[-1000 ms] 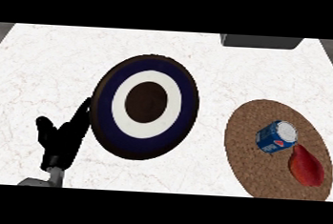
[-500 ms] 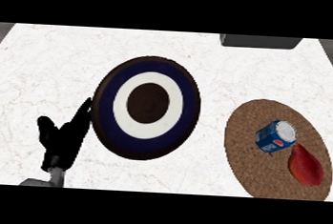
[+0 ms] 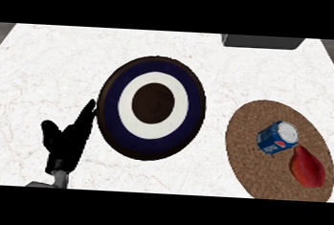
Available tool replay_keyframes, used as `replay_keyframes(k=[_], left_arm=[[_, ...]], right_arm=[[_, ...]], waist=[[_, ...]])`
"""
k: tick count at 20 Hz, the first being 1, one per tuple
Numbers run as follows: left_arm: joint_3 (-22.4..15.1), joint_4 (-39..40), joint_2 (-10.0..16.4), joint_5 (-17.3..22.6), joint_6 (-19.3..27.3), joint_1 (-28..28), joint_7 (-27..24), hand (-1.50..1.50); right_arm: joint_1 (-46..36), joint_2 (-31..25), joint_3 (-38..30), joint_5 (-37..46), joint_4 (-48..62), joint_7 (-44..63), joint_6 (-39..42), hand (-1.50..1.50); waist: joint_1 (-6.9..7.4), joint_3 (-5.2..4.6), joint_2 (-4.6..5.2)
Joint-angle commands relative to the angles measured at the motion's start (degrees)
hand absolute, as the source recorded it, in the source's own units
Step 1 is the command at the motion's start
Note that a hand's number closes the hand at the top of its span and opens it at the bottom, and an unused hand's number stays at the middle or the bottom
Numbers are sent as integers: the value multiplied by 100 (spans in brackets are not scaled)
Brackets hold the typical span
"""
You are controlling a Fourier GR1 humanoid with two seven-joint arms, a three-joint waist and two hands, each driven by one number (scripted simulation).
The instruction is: Pick the pear from the placemat and place it in the plate
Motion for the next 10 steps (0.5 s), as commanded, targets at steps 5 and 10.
replay_keyframes(k=[5, 10], left_arm=[[59, 543, -125, -56, -232, -31, 16, 0], [248, 454, -103, 16, -181, -353, 477, 0]], right_arm=[[-353, 760, 308, 590, 123, 355, 147, -150], [177, 729, 188, 973, -783, 861, 14, -150]], waist=[[42, -31, 52], [-37, -33, 37]])
